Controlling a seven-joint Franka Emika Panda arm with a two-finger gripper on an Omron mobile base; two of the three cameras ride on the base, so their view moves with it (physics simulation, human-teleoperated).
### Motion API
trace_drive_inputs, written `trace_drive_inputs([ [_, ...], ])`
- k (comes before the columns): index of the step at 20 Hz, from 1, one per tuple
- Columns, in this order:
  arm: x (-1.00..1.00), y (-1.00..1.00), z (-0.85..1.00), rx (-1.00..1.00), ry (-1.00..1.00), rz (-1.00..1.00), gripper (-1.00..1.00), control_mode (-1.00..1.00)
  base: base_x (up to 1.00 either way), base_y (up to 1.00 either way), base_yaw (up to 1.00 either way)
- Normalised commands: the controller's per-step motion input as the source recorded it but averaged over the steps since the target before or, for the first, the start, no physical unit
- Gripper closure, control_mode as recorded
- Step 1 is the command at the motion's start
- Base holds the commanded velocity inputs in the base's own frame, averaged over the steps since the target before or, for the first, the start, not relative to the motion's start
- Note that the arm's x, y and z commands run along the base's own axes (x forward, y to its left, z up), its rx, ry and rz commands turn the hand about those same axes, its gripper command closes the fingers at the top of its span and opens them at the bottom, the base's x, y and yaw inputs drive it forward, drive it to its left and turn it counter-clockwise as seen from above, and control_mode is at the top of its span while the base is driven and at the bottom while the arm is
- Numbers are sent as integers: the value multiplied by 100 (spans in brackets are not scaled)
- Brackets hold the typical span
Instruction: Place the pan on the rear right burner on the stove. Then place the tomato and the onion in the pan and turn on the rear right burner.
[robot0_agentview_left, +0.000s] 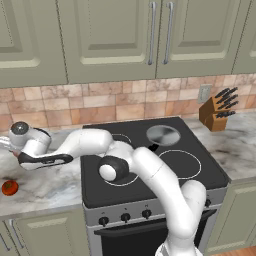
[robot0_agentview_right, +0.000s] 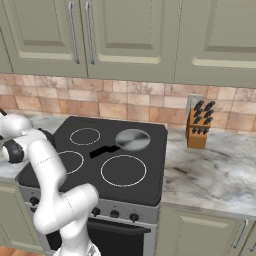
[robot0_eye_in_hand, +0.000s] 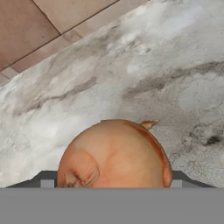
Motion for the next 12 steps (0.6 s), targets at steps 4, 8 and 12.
trace_drive_inputs([
  [4, -24, -2, 58, -13, 19, -25, 100, -100, 0, 0, 0],
  [8, -24, -24, 35, -13, 15, -20, 100, -100, 0, 0, 0],
  [12, -25, -57, 4, -14, 6, -12, 100, -100, 0, 0, 0],
])
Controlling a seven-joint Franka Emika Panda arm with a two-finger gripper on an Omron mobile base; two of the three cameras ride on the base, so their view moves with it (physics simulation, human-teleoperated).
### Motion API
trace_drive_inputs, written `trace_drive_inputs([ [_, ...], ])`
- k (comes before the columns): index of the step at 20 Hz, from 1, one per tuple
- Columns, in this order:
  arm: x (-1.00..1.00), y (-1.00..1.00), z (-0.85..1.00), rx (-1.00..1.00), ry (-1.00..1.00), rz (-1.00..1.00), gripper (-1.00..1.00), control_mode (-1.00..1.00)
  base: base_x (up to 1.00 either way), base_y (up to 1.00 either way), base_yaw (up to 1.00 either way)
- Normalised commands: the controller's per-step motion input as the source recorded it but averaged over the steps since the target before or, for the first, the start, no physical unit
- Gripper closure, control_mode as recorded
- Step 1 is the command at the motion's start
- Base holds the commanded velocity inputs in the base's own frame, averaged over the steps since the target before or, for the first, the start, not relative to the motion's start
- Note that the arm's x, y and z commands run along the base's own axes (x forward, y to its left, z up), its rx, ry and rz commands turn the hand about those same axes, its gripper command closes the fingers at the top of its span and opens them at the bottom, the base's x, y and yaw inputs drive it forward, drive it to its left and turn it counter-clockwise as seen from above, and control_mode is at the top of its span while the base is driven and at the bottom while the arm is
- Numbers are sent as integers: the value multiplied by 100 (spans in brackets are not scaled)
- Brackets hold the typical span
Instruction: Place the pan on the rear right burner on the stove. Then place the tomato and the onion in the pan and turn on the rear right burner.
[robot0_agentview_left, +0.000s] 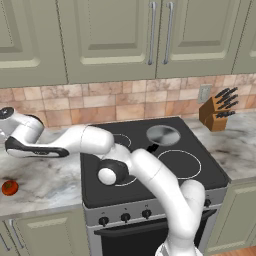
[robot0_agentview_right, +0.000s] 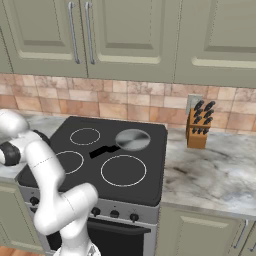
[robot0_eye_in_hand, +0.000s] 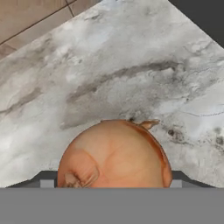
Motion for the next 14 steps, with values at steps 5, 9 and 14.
trace_drive_inputs([
  [5, -32, -74, 0, -14, 0, -5, 100, -100, 0, 0, 0],
  [9, -46, -77, 0, -13, 0, 0, 100, -100, 0, 0, 0],
  [14, -64, -82, 0, -12, 0, 0, 100, -100, 0, 0, 0],
])
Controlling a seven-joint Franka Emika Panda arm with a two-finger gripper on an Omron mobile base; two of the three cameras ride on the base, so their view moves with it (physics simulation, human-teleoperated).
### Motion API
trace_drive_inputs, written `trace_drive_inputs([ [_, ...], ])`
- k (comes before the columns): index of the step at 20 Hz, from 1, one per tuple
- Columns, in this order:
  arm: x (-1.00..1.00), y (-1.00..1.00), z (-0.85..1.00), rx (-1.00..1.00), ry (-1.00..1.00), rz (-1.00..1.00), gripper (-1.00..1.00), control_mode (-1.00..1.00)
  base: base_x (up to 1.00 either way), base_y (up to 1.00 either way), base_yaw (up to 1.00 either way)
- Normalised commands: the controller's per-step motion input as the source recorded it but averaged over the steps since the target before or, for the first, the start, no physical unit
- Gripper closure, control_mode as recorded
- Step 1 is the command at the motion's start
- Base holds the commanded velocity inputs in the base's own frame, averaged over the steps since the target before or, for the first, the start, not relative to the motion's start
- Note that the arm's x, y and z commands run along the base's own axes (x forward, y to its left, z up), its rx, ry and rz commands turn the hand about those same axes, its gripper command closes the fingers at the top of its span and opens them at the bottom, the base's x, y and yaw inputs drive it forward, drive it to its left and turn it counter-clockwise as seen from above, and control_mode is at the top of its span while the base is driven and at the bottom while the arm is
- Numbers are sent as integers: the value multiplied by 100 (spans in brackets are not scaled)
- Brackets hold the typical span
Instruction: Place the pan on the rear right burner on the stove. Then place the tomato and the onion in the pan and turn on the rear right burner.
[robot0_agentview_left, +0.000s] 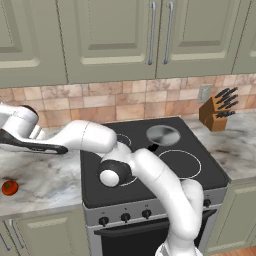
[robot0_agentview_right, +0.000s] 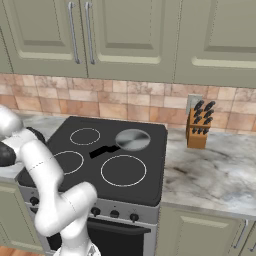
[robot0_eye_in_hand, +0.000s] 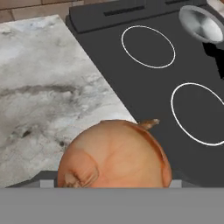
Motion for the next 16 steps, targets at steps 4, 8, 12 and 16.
trace_drive_inputs([
  [4, -78, -88, 0, -13, -2, 0, 100, -100, 0, 0, 0],
  [8, -94, -97, 0, -16, -5, 4, 100, -100, 0, 0, 0],
  [12, -100, -100, 0, -13, -9, 7, 100, -100, 0, 0, 0],
  [16, -100, -100, 0, -8, -12, 8, 100, -100, 0, 0, 0],
])
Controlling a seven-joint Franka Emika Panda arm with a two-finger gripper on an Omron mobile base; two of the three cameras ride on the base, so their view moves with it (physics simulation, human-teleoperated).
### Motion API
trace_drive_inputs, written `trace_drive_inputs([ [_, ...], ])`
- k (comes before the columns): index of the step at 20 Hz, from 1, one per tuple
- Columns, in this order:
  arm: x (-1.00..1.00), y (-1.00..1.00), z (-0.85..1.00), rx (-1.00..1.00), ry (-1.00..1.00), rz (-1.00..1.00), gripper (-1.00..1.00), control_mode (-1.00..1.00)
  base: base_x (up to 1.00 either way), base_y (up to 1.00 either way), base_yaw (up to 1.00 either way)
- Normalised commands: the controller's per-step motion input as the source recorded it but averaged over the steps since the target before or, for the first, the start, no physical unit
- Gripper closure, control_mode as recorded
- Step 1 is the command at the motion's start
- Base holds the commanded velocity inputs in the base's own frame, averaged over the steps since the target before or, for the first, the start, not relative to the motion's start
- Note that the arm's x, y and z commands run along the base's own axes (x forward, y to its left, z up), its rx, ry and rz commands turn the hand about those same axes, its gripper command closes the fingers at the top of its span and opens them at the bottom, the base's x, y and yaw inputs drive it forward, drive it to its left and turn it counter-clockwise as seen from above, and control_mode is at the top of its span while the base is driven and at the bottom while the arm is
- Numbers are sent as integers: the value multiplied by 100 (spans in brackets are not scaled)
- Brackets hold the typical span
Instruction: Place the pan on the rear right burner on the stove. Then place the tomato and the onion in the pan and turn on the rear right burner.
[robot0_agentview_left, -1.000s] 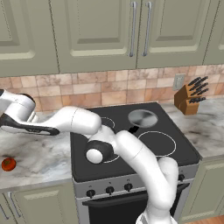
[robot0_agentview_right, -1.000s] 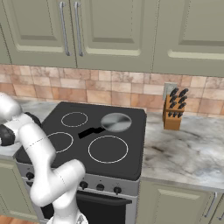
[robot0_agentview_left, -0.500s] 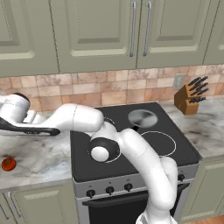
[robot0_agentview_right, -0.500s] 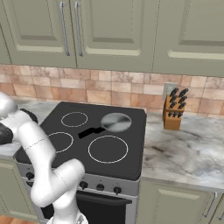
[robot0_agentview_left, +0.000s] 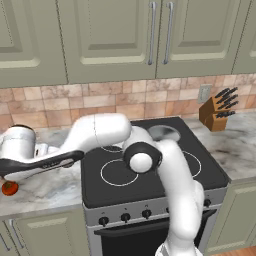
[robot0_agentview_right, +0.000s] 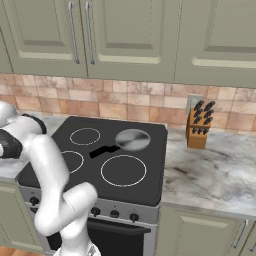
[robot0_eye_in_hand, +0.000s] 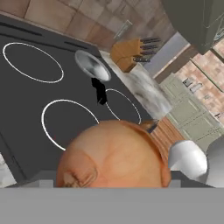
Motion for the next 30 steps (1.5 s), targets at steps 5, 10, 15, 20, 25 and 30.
trace_drive_inputs([
  [5, -84, -100, 16, -1, -17, 7, 100, -100, 0, 0, 0],
  [10, -34, -96, 45, 0, -23, 8, 100, -100, 0, 0, 0],
  [15, -3, -98, 50, 5, -23, 8, 100, -100, 0, 0, 0],
  [20, 0, -96, 36, 13, -14, 11, 100, -100, 0, 0, 0],
  [25, 0, -87, 15, 19, -4, 12, 100, -100, 0, 0, 0],
  [30, 9, -70, 1, 27, 0, 11, 100, -100, 0, 0, 0],
])
